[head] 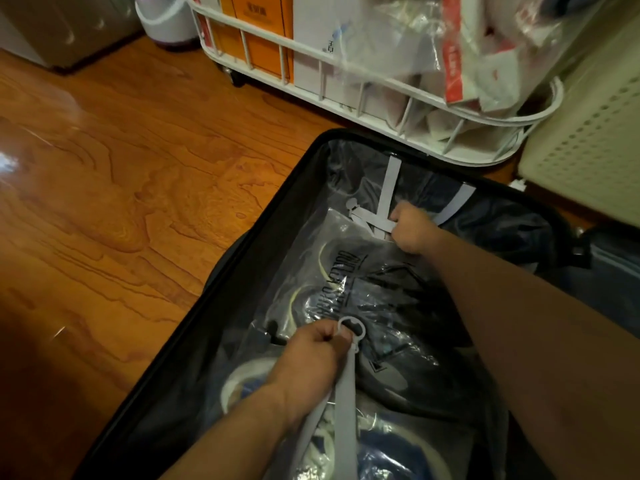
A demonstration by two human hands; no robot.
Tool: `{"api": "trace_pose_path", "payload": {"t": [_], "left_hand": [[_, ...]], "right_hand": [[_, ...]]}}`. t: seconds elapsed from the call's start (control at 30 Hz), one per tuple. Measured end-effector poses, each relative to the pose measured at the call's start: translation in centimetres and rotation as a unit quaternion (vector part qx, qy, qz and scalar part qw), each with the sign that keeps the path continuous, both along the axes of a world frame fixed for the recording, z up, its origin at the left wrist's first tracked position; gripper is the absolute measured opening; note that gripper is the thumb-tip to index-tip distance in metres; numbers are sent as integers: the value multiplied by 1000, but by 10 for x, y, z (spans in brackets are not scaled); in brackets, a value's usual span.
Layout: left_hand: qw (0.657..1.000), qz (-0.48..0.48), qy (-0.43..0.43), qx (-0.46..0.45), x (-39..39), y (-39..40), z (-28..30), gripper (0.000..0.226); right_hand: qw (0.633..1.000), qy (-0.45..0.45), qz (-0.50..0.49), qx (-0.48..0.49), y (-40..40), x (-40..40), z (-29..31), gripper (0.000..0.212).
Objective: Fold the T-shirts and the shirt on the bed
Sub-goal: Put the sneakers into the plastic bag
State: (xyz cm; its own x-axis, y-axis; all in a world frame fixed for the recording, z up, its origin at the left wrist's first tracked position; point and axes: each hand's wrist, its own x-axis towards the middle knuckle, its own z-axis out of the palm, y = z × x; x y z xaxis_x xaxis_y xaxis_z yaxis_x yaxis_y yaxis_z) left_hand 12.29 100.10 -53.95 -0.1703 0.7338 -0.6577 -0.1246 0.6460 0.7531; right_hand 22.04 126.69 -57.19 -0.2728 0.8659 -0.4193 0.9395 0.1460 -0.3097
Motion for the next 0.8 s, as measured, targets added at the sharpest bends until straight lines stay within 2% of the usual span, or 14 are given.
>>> {"api": "trace_pose_path", "payload": {"t": [0.07,0.1,0.2,0.27,0.33,0.4,0.47,0.53,0.6,0.7,0.8], "left_hand": [[1000,13,-18,4,1,2,1,52],[999,22,-26,6,1,1,0,50],[996,71,-48,21,7,-3,7,42],[989,122,-74,28,12,-8,15,31],[982,160,-91,39,15,-16,28,18],[980,166,-92,55,18,-26,44,12],[982,156,-81,70,21,-40,61,11],[985,142,-53,81,24,-56,79,10],[989,127,-33,74,27,-65,89,16],[990,110,-26,79,36,-74,109,32],[993,74,-21,91,45,-72,119,25]], "right_hand": [[999,8,-26,24,-2,0,12,42],[1000,-6,-23,7,-3,0,19,42],[990,-16,-47,-135,-11,-6,42,24],[979,20,-80,-188,-22,-4,65,15],[978,77,-80,-179,-37,5,93,14],[979,136,-60,-141,-60,21,120,29],[976,180,-30,-118,-90,40,135,61],[974,209,-1,-85,-121,61,136,79],[973,229,16,-31,-142,80,127,73],[964,265,-2,33,-155,100,115,41],[952,297,-40,55,-158,106,107,29]]}}
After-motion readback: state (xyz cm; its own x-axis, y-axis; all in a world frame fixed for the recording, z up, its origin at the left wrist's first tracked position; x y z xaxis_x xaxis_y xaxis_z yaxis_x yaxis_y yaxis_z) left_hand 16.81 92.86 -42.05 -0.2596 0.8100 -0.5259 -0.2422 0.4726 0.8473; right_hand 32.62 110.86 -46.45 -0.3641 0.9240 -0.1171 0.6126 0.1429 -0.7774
